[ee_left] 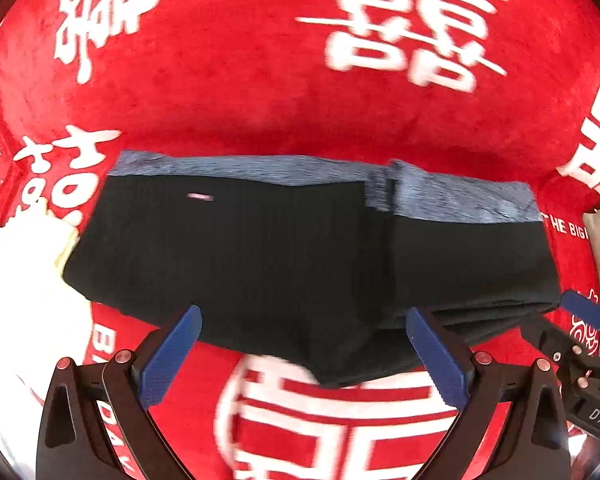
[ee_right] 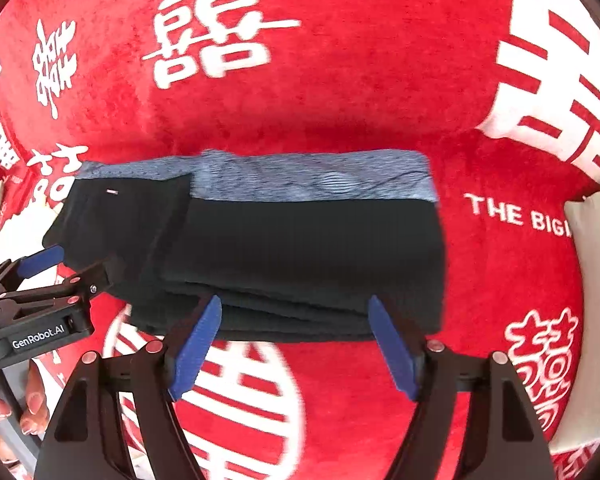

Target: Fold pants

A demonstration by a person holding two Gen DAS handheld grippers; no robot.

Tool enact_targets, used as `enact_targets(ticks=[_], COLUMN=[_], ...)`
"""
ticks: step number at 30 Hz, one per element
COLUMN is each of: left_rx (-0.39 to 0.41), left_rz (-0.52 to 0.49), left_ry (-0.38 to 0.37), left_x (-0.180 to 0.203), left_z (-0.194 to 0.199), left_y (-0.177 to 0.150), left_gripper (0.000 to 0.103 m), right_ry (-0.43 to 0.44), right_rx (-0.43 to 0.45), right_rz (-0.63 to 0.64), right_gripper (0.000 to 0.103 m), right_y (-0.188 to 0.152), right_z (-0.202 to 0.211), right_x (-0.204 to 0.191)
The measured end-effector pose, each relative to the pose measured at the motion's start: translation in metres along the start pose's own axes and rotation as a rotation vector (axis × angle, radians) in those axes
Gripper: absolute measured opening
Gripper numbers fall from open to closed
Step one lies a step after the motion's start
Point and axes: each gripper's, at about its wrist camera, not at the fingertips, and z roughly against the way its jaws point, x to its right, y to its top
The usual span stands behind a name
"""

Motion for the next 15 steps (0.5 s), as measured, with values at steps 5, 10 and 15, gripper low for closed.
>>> enact_targets(ticks=[5, 10, 15], left_rx=[0.004, -0.002, -0.023], left_rz=[0.038, 0.134, 0.237], left_ry=[-0.003, -0.015, -0.010], left_x=[-0.057, -0.113, -0.154], left_z=[-0.002, -0.011, -0.022], left_y=[0.002, -0.001, -0.011], left_gripper=[0.103, 0.103, 0.103], right_ry=[0.006, 0.009, -0.008], right_rx=[-0.024, -0.048, -0.083], right_rz=[0.003, 0.060, 0.125], right_gripper=[0.081, 0.081, 0.081], right_y=[-0.002, 0.001, 0.004], right_z=[-0.015, -0.026, -0.043], right_x=[-0.061, -0.100, -0.127])
